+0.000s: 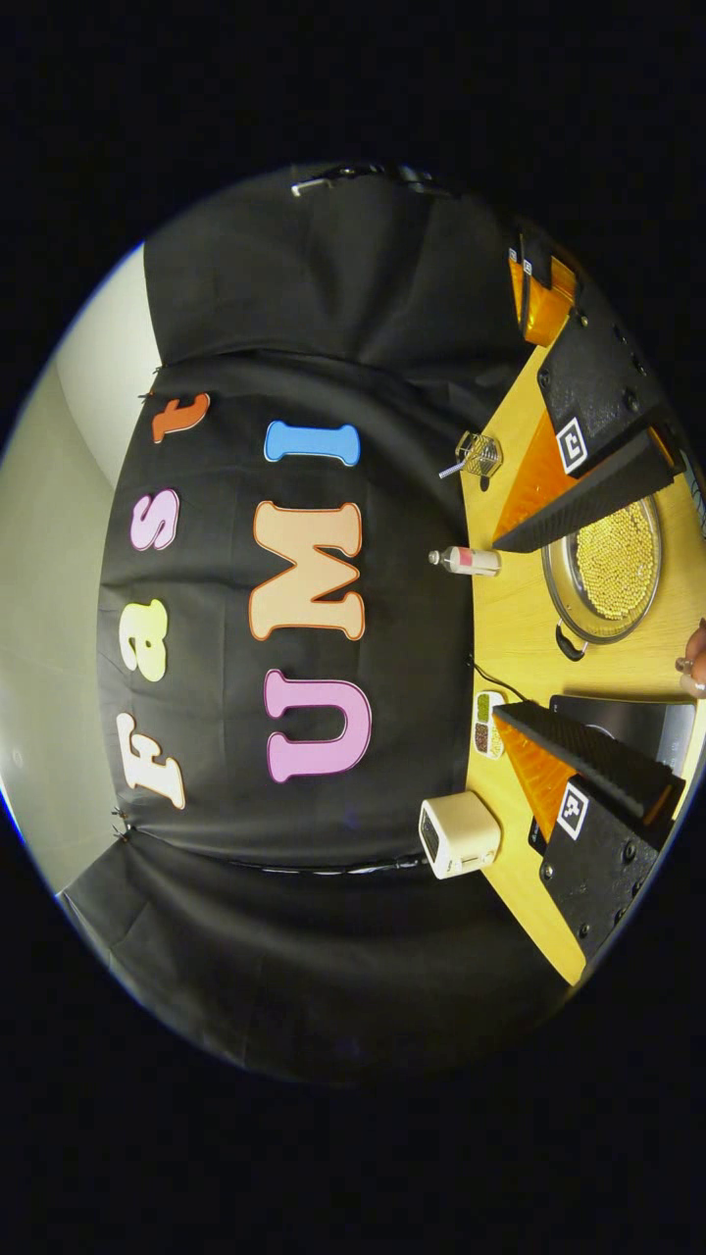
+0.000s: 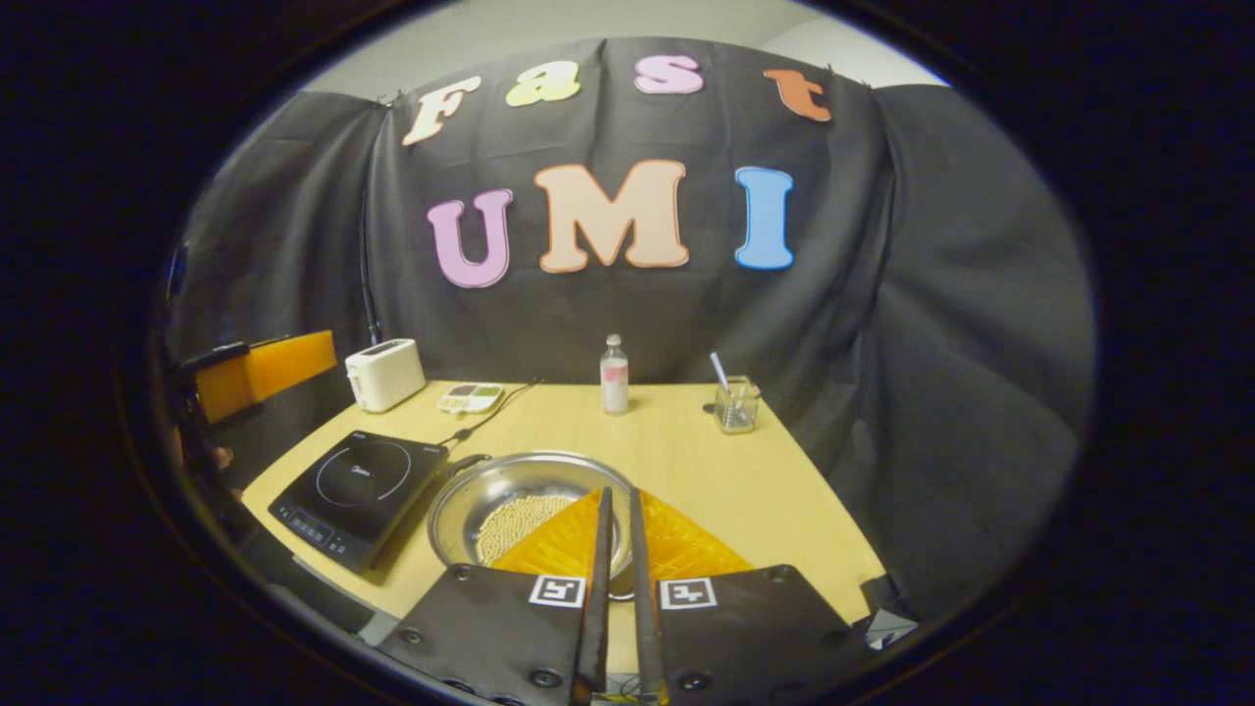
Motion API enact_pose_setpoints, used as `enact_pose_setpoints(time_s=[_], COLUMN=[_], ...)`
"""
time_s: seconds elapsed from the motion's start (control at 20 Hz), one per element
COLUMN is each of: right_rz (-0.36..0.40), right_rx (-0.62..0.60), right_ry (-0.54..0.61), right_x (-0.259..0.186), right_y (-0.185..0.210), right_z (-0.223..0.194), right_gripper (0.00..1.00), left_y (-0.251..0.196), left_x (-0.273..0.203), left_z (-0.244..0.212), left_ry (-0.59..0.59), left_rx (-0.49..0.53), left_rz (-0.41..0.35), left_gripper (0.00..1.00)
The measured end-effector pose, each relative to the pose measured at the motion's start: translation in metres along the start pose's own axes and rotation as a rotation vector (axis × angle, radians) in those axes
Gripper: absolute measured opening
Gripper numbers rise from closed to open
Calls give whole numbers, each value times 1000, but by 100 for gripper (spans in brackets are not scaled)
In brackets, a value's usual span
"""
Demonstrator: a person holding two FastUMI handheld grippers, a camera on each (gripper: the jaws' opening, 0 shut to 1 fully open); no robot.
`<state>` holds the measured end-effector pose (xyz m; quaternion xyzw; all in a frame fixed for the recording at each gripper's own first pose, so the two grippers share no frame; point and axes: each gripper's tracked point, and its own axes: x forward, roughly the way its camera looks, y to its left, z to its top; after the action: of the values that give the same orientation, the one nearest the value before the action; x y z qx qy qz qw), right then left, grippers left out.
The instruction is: First push the handle of the pot to place it horizontally, then grasp the pot with both hands and set it on the induction cooktop.
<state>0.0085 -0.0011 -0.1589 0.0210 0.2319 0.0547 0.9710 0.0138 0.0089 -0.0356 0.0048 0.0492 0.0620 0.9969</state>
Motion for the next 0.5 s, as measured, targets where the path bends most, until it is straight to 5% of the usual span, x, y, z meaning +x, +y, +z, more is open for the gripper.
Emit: enact_pose_setpoints(time_s=[0.35, 0.5], right_rz=[34, 9], right_rx=[124, 127], right_ry=[248, 341], right_x=[15, 22], right_y=[11, 10], right_z=[-77, -110], right_gripper=[17, 10], left_y=[8, 14], left_x=[5, 6], left_z=[-16, -27], left_ry=[39, 69], left_rx=[-8, -16], left_rz=[7, 15], left_gripper=[98, 97])
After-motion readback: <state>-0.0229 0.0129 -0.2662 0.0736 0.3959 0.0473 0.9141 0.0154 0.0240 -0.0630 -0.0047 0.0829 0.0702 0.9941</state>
